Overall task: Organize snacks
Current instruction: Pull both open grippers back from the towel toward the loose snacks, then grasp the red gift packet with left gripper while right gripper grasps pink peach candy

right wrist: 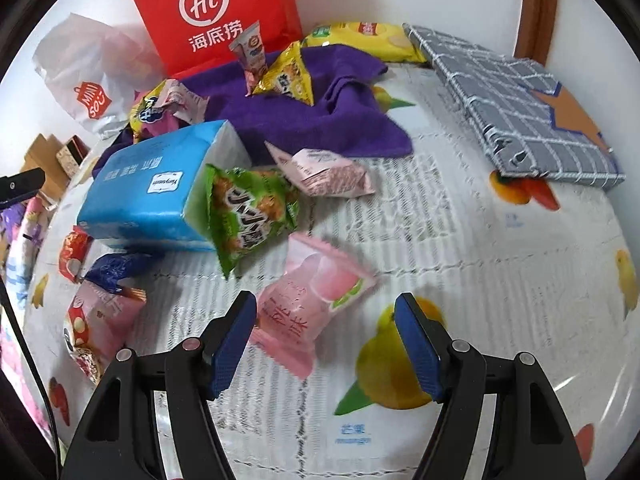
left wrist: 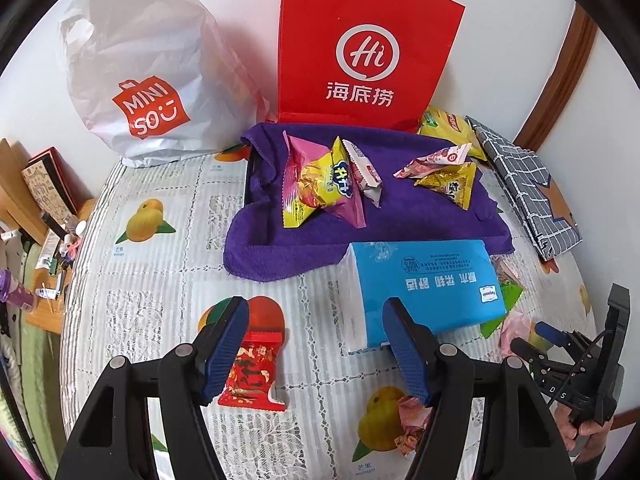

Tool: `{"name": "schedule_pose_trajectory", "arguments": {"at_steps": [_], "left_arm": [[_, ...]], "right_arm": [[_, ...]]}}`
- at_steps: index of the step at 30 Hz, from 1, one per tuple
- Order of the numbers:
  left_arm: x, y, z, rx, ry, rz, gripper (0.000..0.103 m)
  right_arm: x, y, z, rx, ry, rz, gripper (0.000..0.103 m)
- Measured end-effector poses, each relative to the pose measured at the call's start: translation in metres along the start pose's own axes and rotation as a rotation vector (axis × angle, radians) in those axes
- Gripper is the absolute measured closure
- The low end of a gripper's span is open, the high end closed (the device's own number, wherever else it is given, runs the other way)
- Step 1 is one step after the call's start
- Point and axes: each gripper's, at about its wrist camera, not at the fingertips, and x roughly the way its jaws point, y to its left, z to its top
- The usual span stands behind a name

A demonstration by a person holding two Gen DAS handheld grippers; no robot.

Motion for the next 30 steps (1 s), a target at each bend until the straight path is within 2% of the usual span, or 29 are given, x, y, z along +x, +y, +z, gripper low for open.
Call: {"name": "schedule_pose_trajectory", "arguments": {"at_steps": [7,9,12,19,23,27,30], "left_arm": [[0.002,0.035,-0.012,-0.055,0.008,0.046,0.036],[0.005,0.048,-0.017,-0.081,0.021,0.063,0.036],[0.014,0.061,-0.025,-0.102,0.048,0.075,0.036],[0.051,0.059,-0.039,-0.088,0.135,0.058,0.036],[0.067,0.050,-0.048,-0.046,0.162,0.096,0.036],[0.072,0.045,-0.057,-0.029,0.155,0.124,0.040],[0.068,0.040,-0.060,-0.016,0.117,0.121,0.056]], "right_arm": [[0.015,0.006,0.008,0.073,-0.008,0.003,0.033],[0.016,0.010,0.010,0.069,-0.021,-0.028,0.046],[0.017,0.016,0.010,0.018,-0.033,-0.075,0.058],[0.008,0.004,0.006,0.034,-0.026,-0.027,0.062],[0.000,-0.006,0.003,0.056,-0.034,-0.019,0.062],[-0.004,-0.011,0.000,0.064,-0.030,-0.024,0.062],[-0.008,-0.013,-0.002,0.071,-0.036,-0.015,0.062]]}}
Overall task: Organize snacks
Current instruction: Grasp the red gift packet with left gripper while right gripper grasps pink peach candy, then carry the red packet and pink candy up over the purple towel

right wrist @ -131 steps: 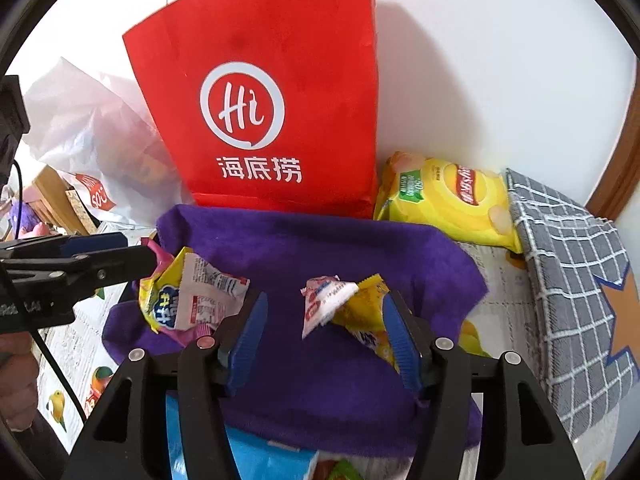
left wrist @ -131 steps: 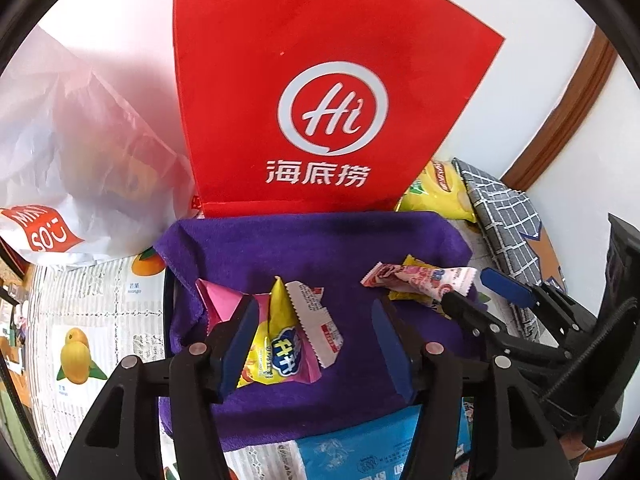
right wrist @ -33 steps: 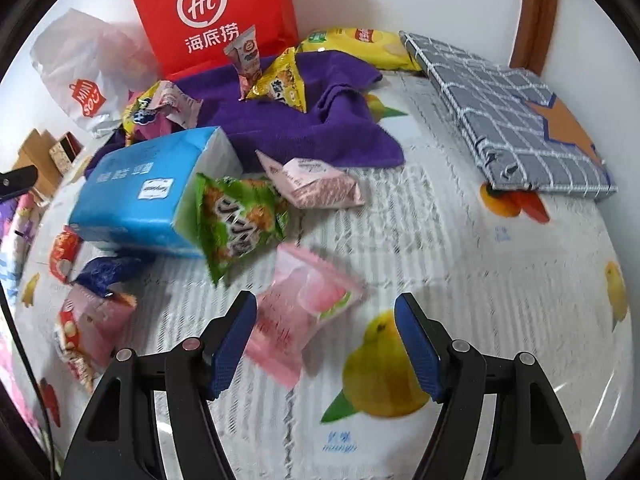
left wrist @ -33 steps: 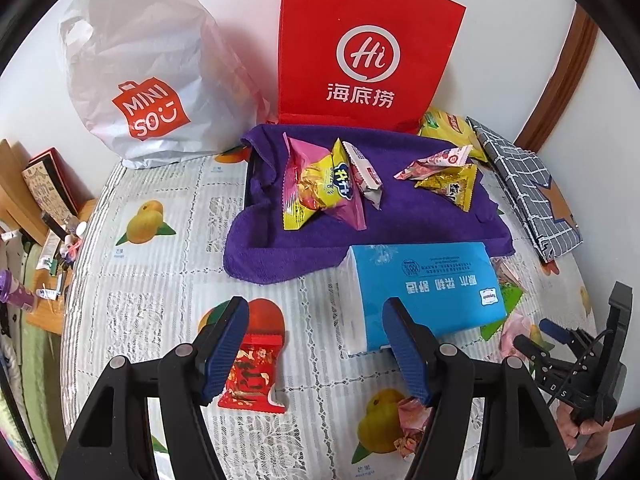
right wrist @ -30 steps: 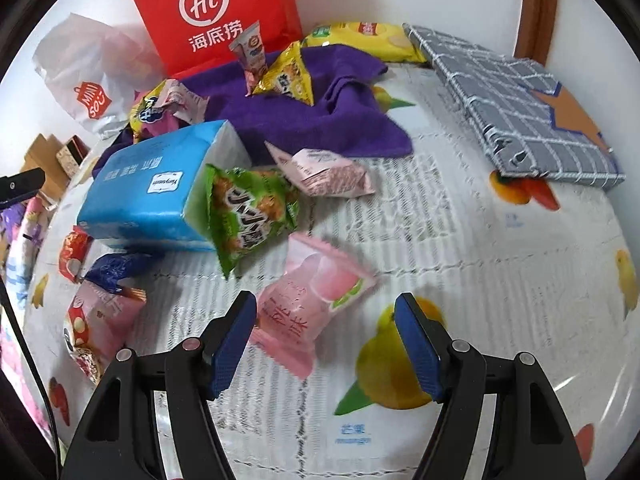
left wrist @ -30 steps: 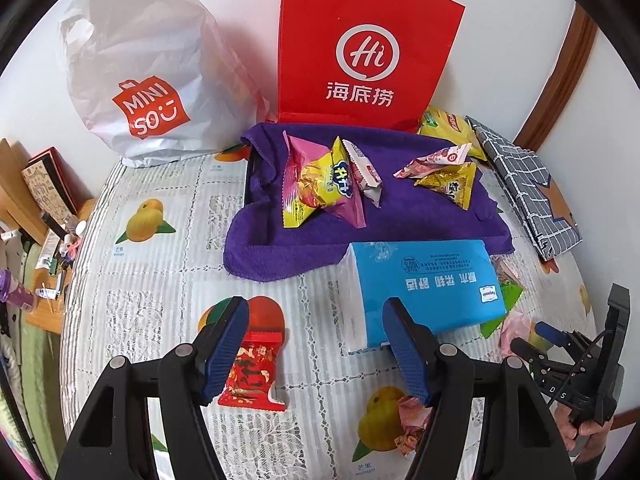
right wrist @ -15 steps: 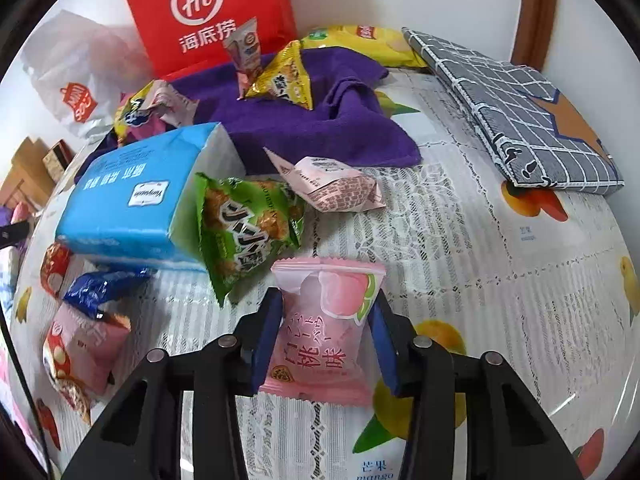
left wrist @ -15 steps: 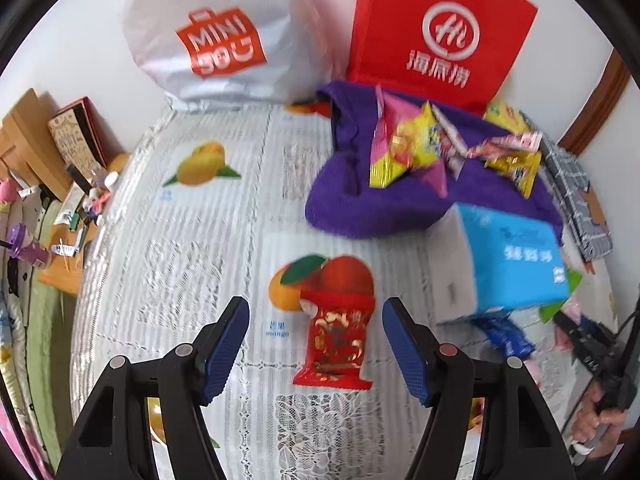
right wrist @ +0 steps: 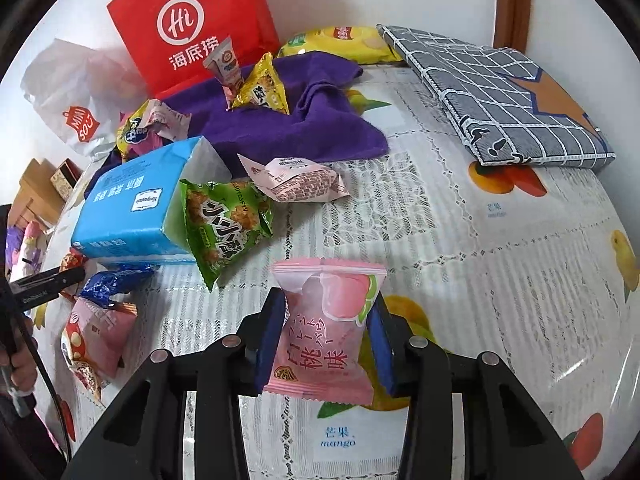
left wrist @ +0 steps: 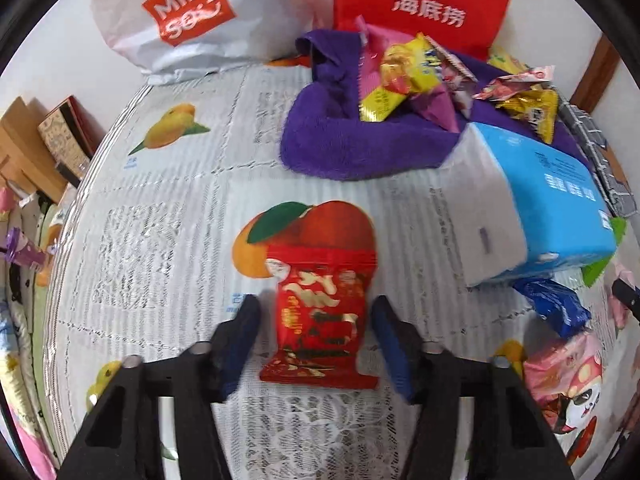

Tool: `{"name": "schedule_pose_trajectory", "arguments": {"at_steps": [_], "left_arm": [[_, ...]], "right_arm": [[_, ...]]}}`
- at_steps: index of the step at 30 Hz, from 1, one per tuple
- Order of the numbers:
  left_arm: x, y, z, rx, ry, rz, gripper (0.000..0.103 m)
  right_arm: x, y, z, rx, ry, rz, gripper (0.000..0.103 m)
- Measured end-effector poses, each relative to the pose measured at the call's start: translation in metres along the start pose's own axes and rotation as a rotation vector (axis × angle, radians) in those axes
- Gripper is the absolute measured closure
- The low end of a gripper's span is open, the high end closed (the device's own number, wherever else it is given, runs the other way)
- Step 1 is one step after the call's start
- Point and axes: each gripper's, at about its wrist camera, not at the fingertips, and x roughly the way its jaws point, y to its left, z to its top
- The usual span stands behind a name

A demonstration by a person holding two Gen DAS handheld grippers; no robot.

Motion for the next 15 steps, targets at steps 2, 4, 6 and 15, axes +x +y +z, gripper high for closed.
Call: {"name": "schedule_pose_trajectory", "arguments": {"at_steps": [2,4,6,15], "left_arm": [[-0.003,-0.003,-0.001,0.018,-0.006,0.001,0.066],[-0.008,-0.005,-0.002,0.028,-0.004,-0.026,0.067],[-0.016,-0.008,-0.003,0.030,-0.008,-0.060,0.067],[-0.060,-0.020,-0.001,0.037,-0.086,-0.183,0.067]], "right_arm": [[-0.003,0.000,-0.001,0.004,-0.005,0.005,0.062],[-0.008,0.001,-0.001,0.008,-0.017,0.012,0.062],[-0.016,0.003,0.000,0.008,-0.029,0.018,0.062],[-0.060,0.021,0.014,-0.047,-0.138,0.028,0.062]]}}
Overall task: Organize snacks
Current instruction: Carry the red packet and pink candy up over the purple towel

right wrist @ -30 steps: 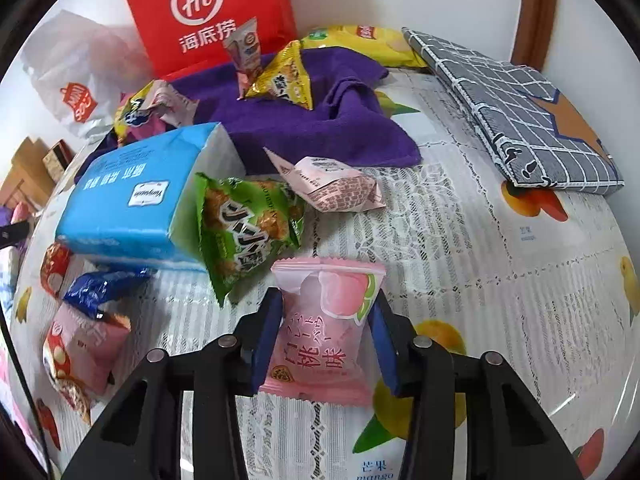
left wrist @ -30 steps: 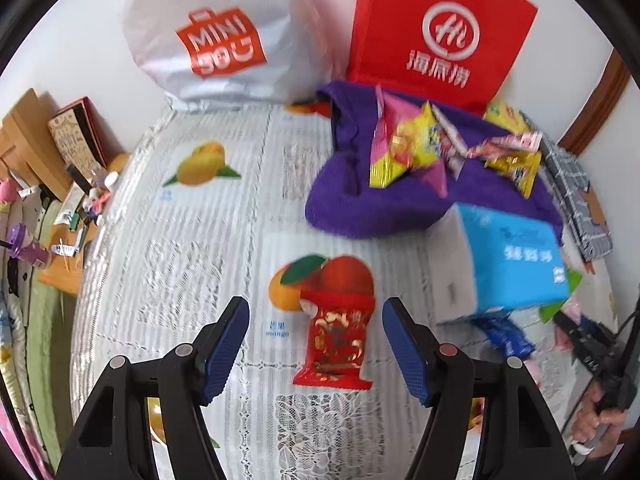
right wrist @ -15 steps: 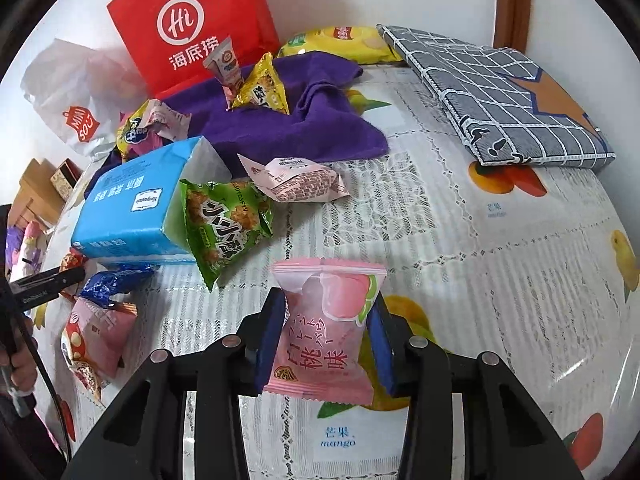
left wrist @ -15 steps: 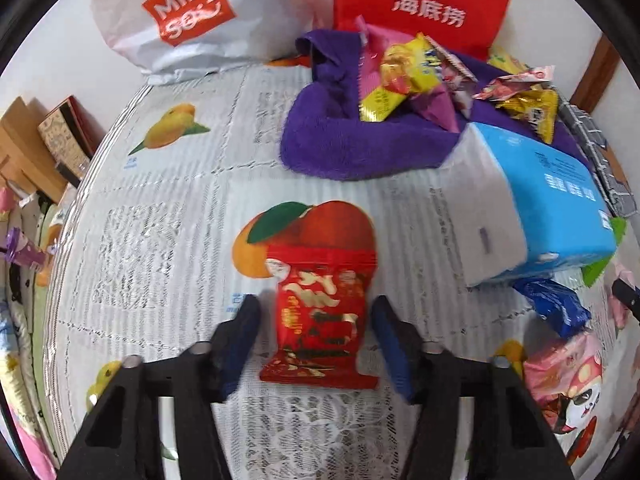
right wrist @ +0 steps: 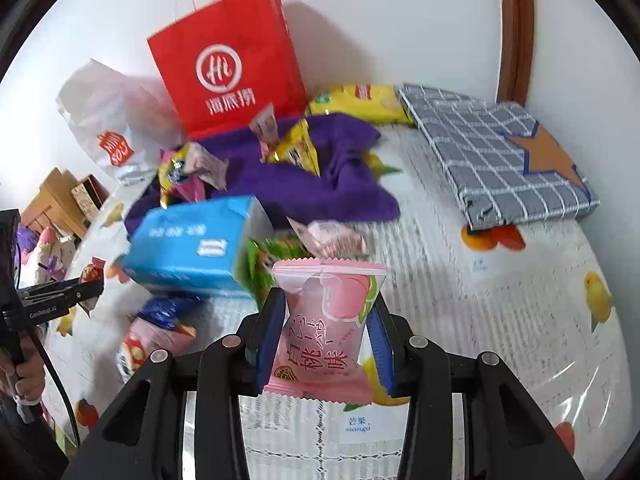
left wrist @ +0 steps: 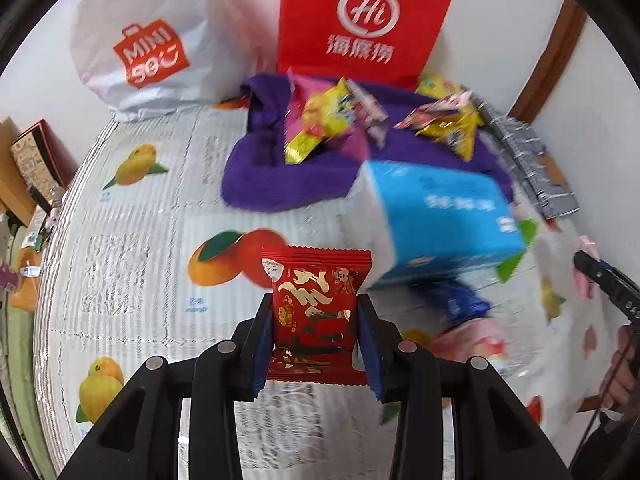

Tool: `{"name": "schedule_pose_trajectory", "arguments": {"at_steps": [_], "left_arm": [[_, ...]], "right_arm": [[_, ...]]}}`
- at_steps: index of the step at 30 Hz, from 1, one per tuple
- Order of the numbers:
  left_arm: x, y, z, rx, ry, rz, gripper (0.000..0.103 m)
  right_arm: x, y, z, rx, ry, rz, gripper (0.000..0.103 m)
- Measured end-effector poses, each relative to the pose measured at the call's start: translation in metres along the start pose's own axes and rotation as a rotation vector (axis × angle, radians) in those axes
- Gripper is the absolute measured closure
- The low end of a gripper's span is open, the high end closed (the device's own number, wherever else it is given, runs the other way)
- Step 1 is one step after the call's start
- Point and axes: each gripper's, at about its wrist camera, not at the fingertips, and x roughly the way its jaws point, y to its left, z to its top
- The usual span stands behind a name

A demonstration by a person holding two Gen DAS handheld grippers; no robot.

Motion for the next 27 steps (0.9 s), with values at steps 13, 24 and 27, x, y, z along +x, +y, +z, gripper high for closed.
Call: {"name": "schedule_pose_trajectory", "arguments": {"at_steps": [13,24,27], "left_arm": [[-0.044,-0.031,0.058,0.058,-0.123,-0.030,0.067],[-0.031,-0.020,0.119,0.007,-0.172,-0.012,0.067],[-0.022,-0.019,0.136,0.003,-0.176,0.000,0.067]], "right_arm": [[-0.026,0.030,0.071,-0.055,-0.143,0.029,0.062],[0.009,0.045,0.136,-0.082,-0.170,0.028,0.062],[0.026,0.048,0.150,-0.078,-0.162,0.040,0.062]]}}
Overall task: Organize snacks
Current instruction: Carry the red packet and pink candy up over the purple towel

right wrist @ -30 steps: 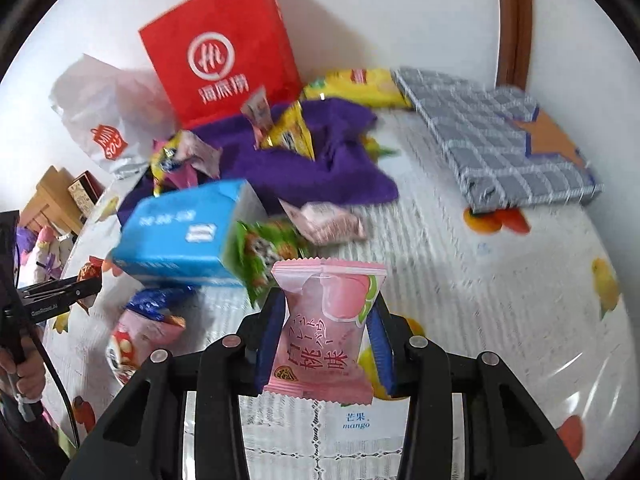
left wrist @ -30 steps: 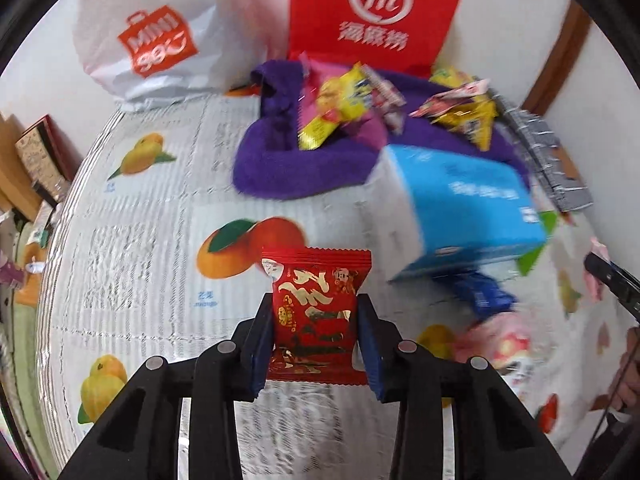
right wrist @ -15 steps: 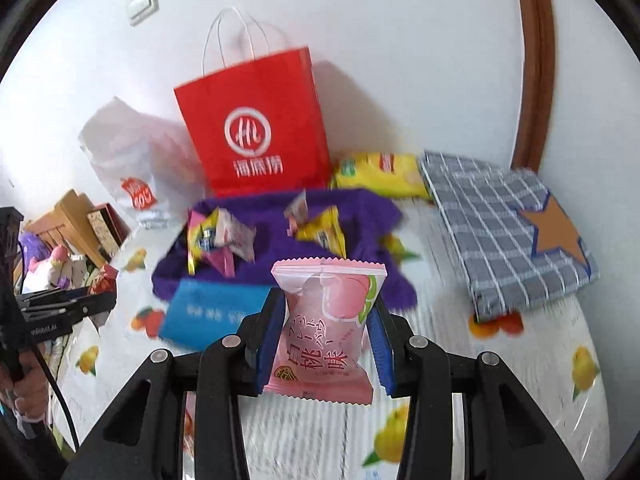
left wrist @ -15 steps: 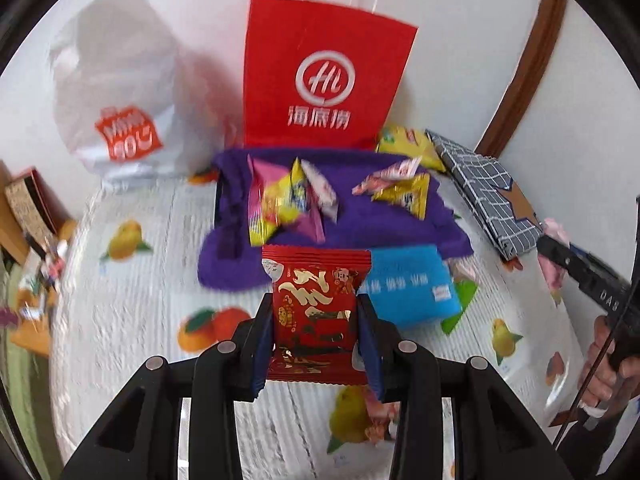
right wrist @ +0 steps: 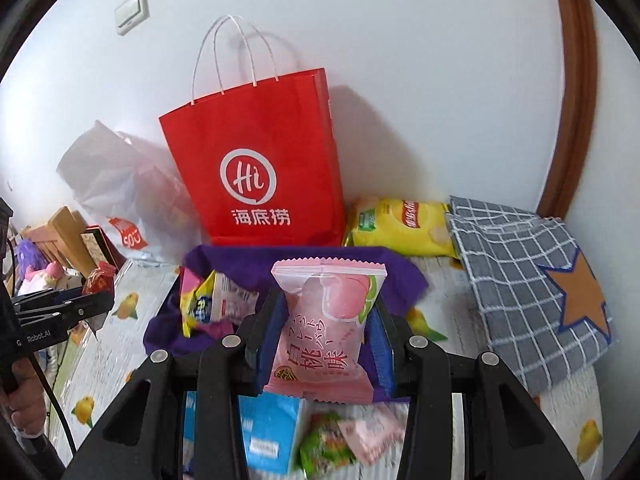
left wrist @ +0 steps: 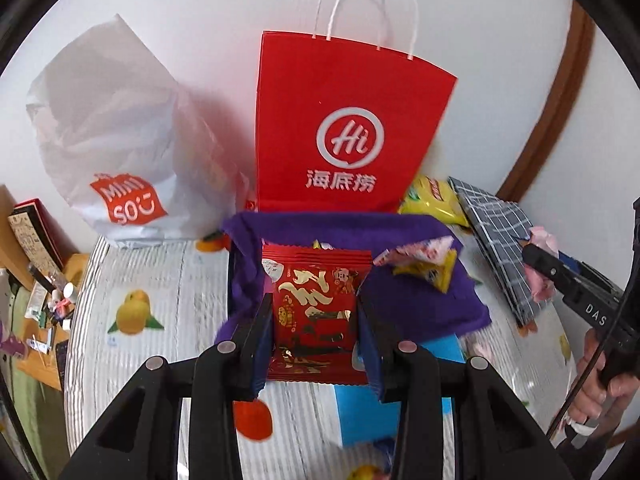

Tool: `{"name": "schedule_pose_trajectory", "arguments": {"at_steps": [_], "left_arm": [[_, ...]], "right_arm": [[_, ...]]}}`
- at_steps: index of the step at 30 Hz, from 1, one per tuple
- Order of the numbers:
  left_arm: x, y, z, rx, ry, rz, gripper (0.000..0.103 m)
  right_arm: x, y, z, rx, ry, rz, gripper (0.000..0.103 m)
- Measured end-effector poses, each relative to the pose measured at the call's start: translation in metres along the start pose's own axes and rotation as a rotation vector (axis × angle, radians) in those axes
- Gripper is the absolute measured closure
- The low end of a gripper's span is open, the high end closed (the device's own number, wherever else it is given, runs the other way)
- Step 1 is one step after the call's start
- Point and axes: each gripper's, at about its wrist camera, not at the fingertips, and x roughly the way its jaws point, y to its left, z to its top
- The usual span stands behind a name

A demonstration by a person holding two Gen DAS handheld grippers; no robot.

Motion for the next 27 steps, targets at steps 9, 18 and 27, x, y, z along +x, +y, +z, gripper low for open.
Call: {"name": "schedule_pose_trajectory", "arguments": {"at_steps": [9,18,27], "left_arm": [[0.036,0.000,0.038,-0.017,0.019,0.002,0.067],[0.085,0.012,0.036,-0.016,0.065,0.045,0.066],[0.100,0.024,0.035,-0.042,0.106,0.064,0.066]], "right_arm": [[0.049,0.013,0.034,0.026,0.029,0.067,0.062],[0.097,0.029,0.027,-0.039,0.105,0.068,0.062],[0.128,0.034,0.013,-0.066,0.167,0.077,0.062]]}}
